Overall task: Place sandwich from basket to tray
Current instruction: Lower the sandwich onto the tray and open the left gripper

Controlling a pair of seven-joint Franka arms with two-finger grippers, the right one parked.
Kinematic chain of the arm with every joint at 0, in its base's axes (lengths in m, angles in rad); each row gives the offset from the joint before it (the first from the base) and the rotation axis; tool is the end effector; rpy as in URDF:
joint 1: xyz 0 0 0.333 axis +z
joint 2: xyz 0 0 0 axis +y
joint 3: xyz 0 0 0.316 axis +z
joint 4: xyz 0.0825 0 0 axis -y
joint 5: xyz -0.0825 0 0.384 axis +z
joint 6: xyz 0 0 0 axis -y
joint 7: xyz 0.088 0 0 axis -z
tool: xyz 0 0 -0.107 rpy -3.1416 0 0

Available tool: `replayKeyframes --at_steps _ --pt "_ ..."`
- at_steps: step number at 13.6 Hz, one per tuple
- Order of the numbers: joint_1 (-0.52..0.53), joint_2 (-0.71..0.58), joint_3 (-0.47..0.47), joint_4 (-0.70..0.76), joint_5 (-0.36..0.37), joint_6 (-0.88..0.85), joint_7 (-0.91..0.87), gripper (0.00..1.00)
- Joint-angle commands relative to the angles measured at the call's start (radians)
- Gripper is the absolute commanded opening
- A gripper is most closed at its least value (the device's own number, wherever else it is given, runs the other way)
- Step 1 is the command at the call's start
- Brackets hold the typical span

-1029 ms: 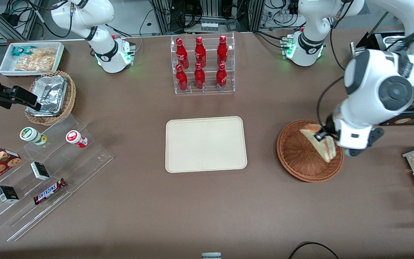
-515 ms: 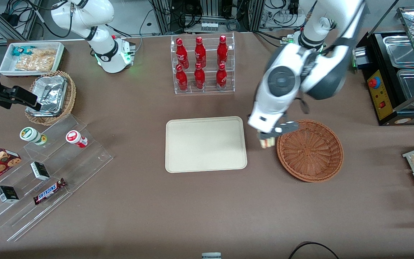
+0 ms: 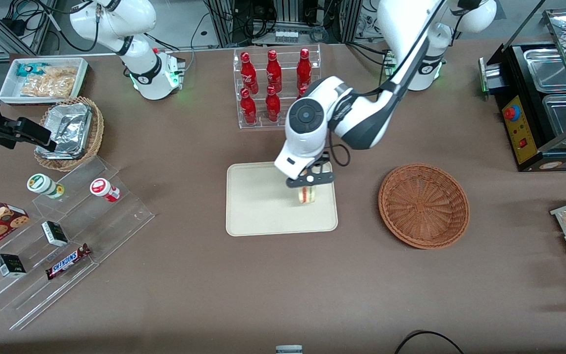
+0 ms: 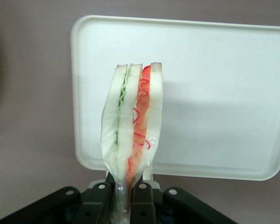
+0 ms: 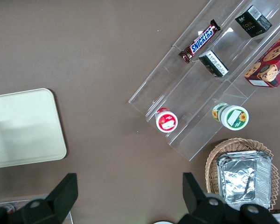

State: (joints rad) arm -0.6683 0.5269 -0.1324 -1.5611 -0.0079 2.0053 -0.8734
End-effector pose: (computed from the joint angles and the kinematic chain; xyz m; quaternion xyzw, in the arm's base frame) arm 0.4844 -0.4824 0.3352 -0.9975 -0.0457 0.0537 0.0043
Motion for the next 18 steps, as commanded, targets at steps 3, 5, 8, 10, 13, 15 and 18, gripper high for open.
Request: replayKeyframes --at_steps 3,5,8,10,13,15,18 --pt "-0.076 0.145 0.008 0.045 -0.001 0.205 -0.009 0.09" --pt "-0.082 0.174 0.008 0.045 0.006 0.23 -0.01 0.09" --pt "-0.089 0.177 0.013 0.045 0.006 0.228 -0.021 0.09" --pt "-0.088 0.17 0.02 0.045 0.006 0.224 -0.053 0.09" --pt "-0.091 0.169 0.054 0.044 0.023 0.211 -0.116 0.09" --pt "-0.091 0.174 0.053 0.044 0.071 0.201 -0.122 0.09" --pt "-0.093 0.173 0.05 0.039 0.082 0.201 -0.124 0.1"
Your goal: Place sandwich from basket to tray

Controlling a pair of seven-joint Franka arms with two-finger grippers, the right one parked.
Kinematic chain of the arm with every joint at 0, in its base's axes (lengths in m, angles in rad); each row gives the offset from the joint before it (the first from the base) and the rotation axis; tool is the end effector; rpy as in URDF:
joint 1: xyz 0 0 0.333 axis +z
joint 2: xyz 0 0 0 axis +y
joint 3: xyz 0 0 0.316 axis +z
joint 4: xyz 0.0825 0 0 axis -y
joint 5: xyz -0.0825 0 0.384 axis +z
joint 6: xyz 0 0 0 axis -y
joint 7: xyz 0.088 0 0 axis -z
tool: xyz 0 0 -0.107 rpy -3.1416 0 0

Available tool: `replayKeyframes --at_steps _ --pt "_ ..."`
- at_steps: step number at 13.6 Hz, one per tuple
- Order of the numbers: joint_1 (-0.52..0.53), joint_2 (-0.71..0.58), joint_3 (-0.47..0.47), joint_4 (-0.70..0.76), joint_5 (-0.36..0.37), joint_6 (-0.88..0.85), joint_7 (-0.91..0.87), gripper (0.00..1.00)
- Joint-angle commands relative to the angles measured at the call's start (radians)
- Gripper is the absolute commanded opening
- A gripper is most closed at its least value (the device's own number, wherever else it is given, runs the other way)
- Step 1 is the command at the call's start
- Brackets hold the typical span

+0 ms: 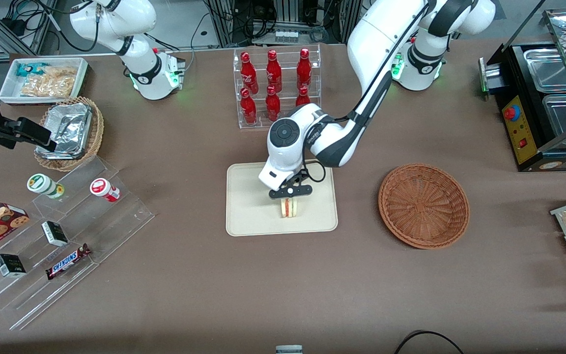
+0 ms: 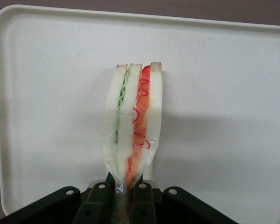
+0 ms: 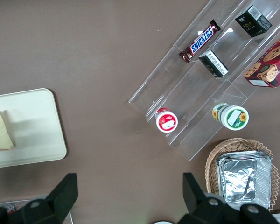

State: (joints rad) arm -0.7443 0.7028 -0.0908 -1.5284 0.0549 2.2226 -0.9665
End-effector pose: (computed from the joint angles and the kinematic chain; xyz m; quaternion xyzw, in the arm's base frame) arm 0.4840 -0.5172 0.2442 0.9982 0.0596 -0.0076 0.0026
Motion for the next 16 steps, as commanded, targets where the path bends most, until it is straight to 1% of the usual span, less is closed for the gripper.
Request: replayKeyframes --at_steps 1,3,4,5,6,7,8,10,12,13,14,16 --pt "-0.017 -0.002 0.006 0.007 0.017 -0.017 -0.032 0.11" --pt "-0.032 0.001 0.005 0.002 0.019 -0.017 -0.032 0.12" --pt "-0.036 0.003 0.005 0.002 0.016 -0.017 -0.032 0.15" --pt "-0.037 0.004 0.005 0.002 0.016 -0.017 -0.032 0.24" --pt "-0.038 0.006 0.005 0.002 0.013 -0.015 -0.032 0.42" --pt "-0.037 0.003 0.005 0.002 0.013 -0.017 -0.032 0.73" --pt "-0.035 -0.003 0.006 0.002 0.02 -0.017 -0.031 1.0" --pt "-0.029 -0.031 0.009 0.005 0.02 -0.018 -0.031 1.0" --pt "-0.026 -0.084 0.013 0.001 0.014 -0.029 -0.034 1.0" --pt "-0.023 -0.123 0.017 0.001 0.011 -0.062 -0.035 1.0" --pt "0.002 -0.165 0.035 0.002 0.006 -0.125 -0.035 1.0" --pt "0.055 -0.256 0.037 0.001 0.005 -0.225 -0.026 1.0"
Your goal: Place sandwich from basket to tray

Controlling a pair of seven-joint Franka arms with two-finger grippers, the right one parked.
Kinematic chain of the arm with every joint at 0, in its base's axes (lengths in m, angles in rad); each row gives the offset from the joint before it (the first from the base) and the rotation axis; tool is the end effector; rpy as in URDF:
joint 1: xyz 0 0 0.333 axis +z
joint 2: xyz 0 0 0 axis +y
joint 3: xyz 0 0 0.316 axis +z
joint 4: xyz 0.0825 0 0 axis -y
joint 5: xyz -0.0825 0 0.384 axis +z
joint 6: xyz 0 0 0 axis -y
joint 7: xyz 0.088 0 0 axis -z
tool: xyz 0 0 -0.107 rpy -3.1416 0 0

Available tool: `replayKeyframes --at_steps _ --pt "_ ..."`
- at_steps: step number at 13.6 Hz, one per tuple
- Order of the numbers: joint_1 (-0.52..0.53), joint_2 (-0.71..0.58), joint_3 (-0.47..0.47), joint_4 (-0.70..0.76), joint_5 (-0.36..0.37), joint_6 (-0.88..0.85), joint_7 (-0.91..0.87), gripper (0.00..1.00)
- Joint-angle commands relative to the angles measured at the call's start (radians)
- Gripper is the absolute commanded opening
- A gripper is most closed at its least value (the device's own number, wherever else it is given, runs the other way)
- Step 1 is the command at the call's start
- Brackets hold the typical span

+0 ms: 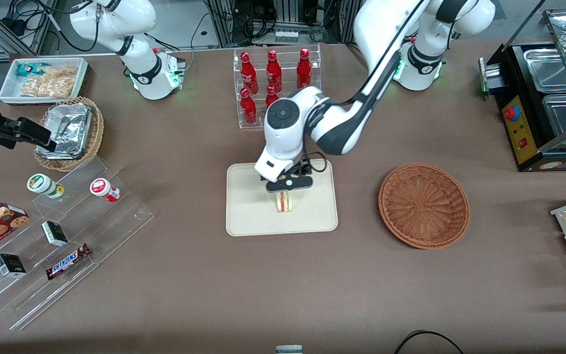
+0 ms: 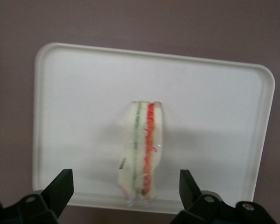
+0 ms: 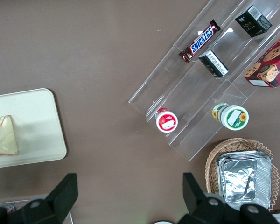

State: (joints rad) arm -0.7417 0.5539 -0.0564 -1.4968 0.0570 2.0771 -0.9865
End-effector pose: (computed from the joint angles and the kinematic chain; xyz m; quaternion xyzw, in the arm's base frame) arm 0.4994 -0.4989 0.3501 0.9962 0.0850 0.0167 0.0042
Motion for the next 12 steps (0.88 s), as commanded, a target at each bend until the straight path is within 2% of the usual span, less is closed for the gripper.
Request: replayKeyframes --at_steps 1,7,10,12 --pt "0.082 -0.148 0.003 -0.031 0.003 -0.113 -0.006 1.0" --pt "0.252 -0.38 0.006 -0.031 0.004 -0.452 0.113 1.0" --pt "0.401 -0.506 0.006 -0.039 -0.012 -0.644 0.38 1.0" --pt "0.479 -0.564 0.006 -0.049 -0.013 -0.719 0.478 1.0"
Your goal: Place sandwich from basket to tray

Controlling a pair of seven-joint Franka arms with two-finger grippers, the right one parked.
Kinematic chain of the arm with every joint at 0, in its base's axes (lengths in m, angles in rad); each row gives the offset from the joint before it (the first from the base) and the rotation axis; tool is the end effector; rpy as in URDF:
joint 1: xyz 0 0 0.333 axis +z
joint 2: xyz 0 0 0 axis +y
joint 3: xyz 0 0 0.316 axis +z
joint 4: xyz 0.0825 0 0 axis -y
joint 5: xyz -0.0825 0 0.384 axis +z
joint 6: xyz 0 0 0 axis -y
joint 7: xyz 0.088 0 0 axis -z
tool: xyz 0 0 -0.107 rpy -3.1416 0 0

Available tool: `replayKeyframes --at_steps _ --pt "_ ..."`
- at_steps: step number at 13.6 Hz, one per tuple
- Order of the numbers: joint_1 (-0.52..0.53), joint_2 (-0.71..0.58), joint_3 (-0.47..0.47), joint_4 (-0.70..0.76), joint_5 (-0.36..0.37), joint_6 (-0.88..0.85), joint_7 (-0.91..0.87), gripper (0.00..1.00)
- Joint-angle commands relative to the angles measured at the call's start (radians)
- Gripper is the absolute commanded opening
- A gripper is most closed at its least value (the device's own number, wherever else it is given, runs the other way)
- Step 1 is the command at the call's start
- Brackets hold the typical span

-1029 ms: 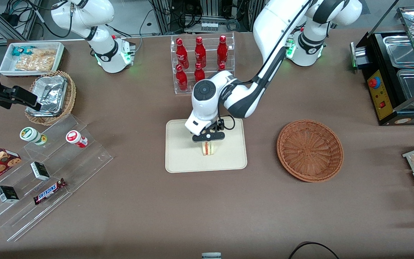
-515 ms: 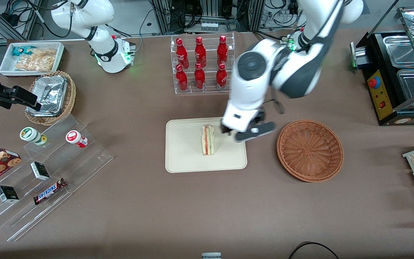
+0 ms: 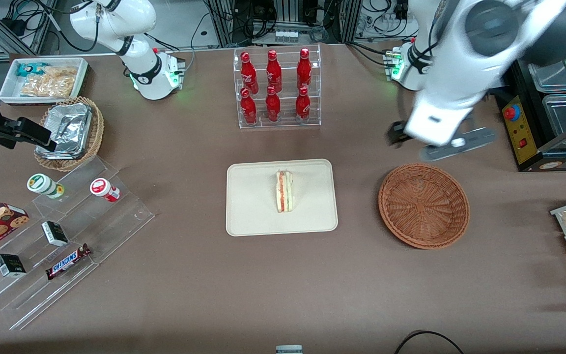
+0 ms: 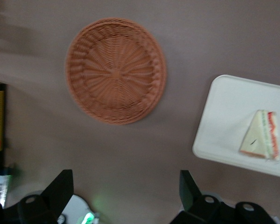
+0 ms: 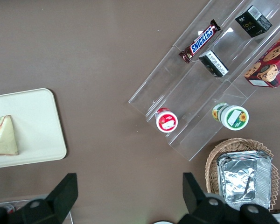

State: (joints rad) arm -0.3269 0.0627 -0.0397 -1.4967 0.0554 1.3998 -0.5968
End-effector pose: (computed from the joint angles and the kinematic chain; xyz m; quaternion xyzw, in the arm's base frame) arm 0.5208 -0.1920 0.6106 -0.9896 -0.1169 0.0584 0.0602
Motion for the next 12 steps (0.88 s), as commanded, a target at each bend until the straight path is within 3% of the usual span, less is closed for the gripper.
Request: replayKeyframes --at_steps 1,3,5,9,12 --pt "0.115 -0.119 -0.009 -0.072 -0.011 -0.067 0.177 1.0" --pt "0.204 -0.188 -0.011 -0.121 -0.011 -0.094 0.337 1.0" --pt "0.245 -0.273 -0.011 -0.213 -0.005 -0.064 0.379 1.0" --pt "0.287 -0.16 -0.048 -0.091 -0.016 -0.064 0.442 1.0" --pt "0.295 -0.153 -0.046 -0.08 -0.019 -0.03 0.523 1.0"
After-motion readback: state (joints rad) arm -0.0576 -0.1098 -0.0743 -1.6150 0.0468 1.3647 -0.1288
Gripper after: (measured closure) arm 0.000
